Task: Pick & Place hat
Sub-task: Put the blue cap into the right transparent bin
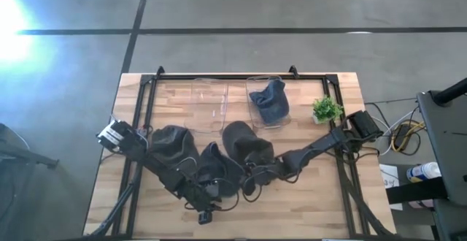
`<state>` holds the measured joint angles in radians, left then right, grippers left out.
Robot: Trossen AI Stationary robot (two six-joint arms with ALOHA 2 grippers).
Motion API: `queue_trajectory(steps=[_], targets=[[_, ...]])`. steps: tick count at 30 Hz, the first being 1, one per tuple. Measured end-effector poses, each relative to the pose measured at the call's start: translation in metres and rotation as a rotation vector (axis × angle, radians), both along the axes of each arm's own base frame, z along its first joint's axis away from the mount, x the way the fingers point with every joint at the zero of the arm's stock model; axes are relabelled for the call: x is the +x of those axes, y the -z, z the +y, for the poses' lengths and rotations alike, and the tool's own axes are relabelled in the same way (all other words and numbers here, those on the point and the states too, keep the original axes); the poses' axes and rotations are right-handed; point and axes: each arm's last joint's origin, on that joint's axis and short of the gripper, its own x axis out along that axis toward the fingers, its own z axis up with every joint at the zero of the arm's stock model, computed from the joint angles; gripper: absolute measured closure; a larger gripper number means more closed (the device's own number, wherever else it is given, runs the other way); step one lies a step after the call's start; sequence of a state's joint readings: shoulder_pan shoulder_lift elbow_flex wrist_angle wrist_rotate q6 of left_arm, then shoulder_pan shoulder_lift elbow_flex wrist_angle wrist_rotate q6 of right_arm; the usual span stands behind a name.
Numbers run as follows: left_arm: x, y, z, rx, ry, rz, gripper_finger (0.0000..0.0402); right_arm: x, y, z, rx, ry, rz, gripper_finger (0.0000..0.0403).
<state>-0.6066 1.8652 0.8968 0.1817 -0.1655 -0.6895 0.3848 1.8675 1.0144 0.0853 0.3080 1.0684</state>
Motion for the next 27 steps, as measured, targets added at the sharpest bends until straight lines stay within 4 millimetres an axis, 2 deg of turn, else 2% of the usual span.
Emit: queue_trajectory(steps=[5,11,14,20,23,27], targets=[[0.006,-0.001,0.002,-0.019,-0.019,-0.043,0.0264,-0.004,0.005,0.000,0.009,-0.016,0.024,0.0260],[0.012,-0.006,0.003,-0.006,-0.055,-0.084,0.0264,0.004,-0.006,0.003,-0.065,-0.088,-0.002,0.0377],[0.015,-0.015,0.001,-0.017,-0.059,-0.109,0.0264,0.008,-0.015,0.005,-0.112,-0.124,0.026,0.0387],[0.013,-0.049,0.003,0.030,-0.068,-0.131,0.0264,0.006,-0.053,0.011,-0.219,-0.227,0.077,0.0391],[0.007,-0.075,0.006,0.064,-0.103,-0.147,0.0264,-0.005,-0.074,0.012,-0.288,-0.238,0.083,0.0392],[-0.005,-0.123,0.007,0.019,-0.172,-0.248,0.0264,-0.029,-0.109,0.009,-0.391,-0.211,0.078,0.0392]])
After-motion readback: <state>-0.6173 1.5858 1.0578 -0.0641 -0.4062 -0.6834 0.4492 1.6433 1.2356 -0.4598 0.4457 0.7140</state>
